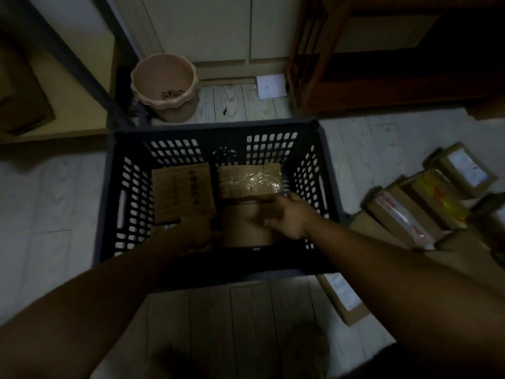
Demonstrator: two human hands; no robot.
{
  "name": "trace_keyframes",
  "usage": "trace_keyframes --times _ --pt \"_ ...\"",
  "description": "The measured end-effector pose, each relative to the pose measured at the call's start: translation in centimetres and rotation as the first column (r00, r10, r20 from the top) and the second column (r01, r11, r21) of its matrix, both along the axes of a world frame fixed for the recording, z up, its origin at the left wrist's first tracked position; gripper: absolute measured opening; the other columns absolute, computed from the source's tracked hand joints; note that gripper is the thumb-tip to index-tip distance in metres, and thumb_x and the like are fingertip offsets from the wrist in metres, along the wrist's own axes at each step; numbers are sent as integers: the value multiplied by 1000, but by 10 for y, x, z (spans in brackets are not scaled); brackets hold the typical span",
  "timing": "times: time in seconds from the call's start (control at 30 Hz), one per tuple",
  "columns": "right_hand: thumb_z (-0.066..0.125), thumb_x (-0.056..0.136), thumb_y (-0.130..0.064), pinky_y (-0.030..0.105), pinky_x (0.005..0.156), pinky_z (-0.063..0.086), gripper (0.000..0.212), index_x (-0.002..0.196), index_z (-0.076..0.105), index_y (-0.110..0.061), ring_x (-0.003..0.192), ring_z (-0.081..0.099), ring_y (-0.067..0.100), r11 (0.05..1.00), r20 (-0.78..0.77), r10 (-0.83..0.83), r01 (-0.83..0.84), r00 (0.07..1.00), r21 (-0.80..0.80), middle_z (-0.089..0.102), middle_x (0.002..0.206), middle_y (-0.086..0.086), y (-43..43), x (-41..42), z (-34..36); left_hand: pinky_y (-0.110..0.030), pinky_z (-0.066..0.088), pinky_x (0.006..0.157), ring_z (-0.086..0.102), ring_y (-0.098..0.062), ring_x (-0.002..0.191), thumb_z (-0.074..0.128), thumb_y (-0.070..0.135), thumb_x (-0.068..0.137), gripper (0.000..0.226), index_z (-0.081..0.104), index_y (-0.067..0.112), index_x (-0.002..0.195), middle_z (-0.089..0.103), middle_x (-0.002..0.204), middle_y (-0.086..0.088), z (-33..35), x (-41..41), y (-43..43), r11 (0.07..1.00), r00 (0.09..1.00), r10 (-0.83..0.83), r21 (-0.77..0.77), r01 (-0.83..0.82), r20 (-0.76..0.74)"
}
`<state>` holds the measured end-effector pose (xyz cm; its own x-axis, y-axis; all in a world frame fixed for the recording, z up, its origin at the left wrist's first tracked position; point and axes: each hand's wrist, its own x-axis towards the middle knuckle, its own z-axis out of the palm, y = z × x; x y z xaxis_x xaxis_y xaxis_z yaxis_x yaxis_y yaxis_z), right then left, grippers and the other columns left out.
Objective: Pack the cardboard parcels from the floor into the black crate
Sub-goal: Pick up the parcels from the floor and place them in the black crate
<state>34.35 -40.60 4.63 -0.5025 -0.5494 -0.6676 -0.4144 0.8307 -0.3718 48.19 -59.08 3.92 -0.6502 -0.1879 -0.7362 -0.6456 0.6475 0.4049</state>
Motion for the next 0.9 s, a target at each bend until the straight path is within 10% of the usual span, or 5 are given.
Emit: trace_keyframes --times 0.17,0.33,0.47,0.9 --pt "50 86 -61 46 113 28 76 149 22 -28 140 24 32 996 -92 -79 75 993 -52 22 155 9 27 26 151 -45 29 112 32 -30 137 47 72 53 103 41 19 141 34 150 -11 154 32 2 997 996 55 -56 -58 -64" --pt "42 90 -61 43 116 22 74 151 20 -25 143 17 31 992 -119 -102 92 988 -84 17 157 13 59 56 305 -41 33 109 41 -30 128 70 51 75 77 40 25 141 41 143 -10 330 64 32 976 980 173 -114 -183 -96" --pt "41 93 -58 43 118 16 74 152 12 -25 144 12 30 989 -172 -78 55 982 -137 12 158 14 86 75 403 -39 27 109 33 -33 131 48 69 61 96 30 26 146 34 146 -14 437 88 62 961 978 170 -197 -192 -125" --pt "40 94 -58 40 117 13 75 154 10 -25 148 5 26 965 -447 -249 181 859 -189 1 161 4 231 139 578 -40 11 119 5 -28 146 60 48 85 85 12 25 151 5 159 -8 590 112 174 961 922 -27 -262 -82 -387"
